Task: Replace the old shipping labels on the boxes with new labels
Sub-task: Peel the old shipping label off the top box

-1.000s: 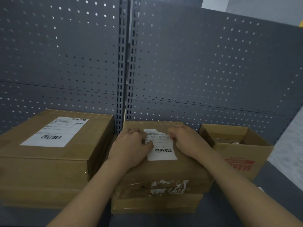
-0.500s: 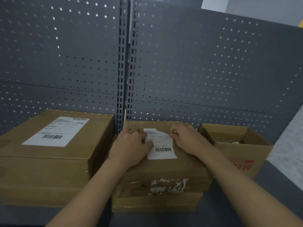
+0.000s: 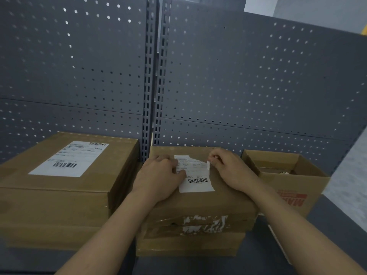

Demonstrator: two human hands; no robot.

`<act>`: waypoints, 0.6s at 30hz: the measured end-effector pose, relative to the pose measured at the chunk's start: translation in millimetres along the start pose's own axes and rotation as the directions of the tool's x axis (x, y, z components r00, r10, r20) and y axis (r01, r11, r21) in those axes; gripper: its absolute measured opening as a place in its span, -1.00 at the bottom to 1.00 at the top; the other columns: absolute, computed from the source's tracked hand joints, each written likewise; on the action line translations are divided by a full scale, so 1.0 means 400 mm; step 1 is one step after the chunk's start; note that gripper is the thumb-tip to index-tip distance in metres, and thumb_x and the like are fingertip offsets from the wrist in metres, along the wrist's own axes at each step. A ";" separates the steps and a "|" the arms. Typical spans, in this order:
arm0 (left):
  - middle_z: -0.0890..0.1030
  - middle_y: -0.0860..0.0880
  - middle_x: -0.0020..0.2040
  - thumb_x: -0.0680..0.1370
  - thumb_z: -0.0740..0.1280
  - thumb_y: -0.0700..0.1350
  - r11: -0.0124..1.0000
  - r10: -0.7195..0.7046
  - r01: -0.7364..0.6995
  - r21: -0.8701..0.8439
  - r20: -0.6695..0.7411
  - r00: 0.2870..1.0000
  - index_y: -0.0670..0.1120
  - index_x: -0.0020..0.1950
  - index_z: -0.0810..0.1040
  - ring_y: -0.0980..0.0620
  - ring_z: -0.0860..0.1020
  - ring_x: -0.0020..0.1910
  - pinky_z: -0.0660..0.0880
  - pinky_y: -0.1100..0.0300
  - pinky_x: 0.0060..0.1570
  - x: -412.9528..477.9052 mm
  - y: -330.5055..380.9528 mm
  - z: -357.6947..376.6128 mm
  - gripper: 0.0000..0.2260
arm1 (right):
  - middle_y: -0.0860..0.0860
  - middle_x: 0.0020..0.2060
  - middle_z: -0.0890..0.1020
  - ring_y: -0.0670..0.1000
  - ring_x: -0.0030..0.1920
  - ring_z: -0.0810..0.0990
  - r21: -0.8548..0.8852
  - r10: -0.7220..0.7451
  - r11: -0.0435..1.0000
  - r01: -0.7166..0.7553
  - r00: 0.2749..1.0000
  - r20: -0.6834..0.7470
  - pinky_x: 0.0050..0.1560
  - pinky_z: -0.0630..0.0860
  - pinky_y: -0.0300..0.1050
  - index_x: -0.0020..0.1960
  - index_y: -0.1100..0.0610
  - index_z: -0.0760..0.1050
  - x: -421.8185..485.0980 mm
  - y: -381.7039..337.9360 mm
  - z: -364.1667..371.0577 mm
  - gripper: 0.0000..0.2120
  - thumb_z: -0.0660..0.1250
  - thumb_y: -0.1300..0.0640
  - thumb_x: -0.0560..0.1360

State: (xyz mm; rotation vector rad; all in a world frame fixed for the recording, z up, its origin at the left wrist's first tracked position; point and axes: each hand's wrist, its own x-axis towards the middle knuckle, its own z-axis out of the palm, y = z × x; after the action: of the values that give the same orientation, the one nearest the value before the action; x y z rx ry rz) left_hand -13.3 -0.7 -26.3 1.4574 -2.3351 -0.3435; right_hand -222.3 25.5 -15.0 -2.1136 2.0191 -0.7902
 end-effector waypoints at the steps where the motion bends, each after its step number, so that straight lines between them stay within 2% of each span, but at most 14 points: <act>1: 0.33 0.05 0.52 0.62 0.18 0.16 1.000 0.001 -0.001 0.000 -0.001 1.000 0.04 0.47 0.42 -0.02 0.29 0.45 0.25 0.08 0.38 0.000 0.000 0.000 -0.55 | -0.15 -0.03 0.52 -0.13 -0.05 0.49 0.025 0.019 1.000 -0.018 1.000 -0.017 -0.19 0.31 -0.33 0.07 -0.03 0.46 -0.003 0.003 -0.004 -0.85 0.13 -0.01 0.66; 4: 0.34 0.05 0.51 0.62 0.18 0.16 1.000 0.001 -0.001 -0.004 -0.003 1.000 0.04 0.46 0.43 -0.02 0.30 0.44 0.27 0.07 0.38 0.000 -0.002 0.000 -0.56 | -0.13 0.10 0.50 -0.10 0.11 0.50 0.044 0.064 0.997 -0.065 0.998 0.013 -0.03 0.38 -0.25 0.29 0.00 0.47 -0.006 0.005 -0.016 -0.68 0.18 -0.10 0.63; 7: 0.34 0.05 0.51 0.62 0.18 0.17 1.000 -0.005 0.005 -0.005 -0.001 1.000 0.04 0.46 0.43 -0.02 0.31 0.44 0.28 0.06 0.37 0.001 -0.004 0.002 -0.56 | -0.09 0.15 0.55 -0.08 0.15 0.51 -0.084 0.043 0.996 -0.035 0.994 0.097 0.07 0.40 -0.19 0.23 0.00 0.55 -0.003 -0.006 -0.023 -0.71 0.28 -0.10 0.58; 12: 0.34 0.05 0.51 0.61 0.19 0.17 1.000 -0.004 0.004 -0.009 -0.006 1.000 0.04 0.46 0.43 -0.02 0.31 0.44 0.28 0.05 0.38 0.003 -0.005 0.004 -0.55 | -0.06 0.06 0.56 -0.09 0.08 0.49 -0.153 0.023 0.988 -0.008 0.995 0.097 0.00 0.34 -0.24 0.03 0.00 0.59 -0.003 -0.030 -0.013 -0.88 0.29 0.03 0.60; 18: 0.34 0.03 0.52 0.62 0.18 0.18 1.000 -0.005 0.005 0.012 -0.001 1.000 0.04 0.48 0.40 -0.03 0.31 0.44 0.27 0.05 0.39 -0.001 0.000 -0.001 -0.53 | -0.08 -0.01 0.60 -0.14 -0.05 0.51 -0.025 0.041 0.999 -0.041 0.999 0.001 -0.21 0.30 -0.37 -0.01 0.02 0.58 -0.016 -0.071 -0.020 -0.87 0.28 0.03 0.61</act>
State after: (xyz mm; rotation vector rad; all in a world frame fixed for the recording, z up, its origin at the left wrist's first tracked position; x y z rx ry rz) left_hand -12.9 -0.6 -26.1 1.4693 -2.3374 -0.3305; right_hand -200.0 36.7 2.1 -2.0779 2.0753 -0.7616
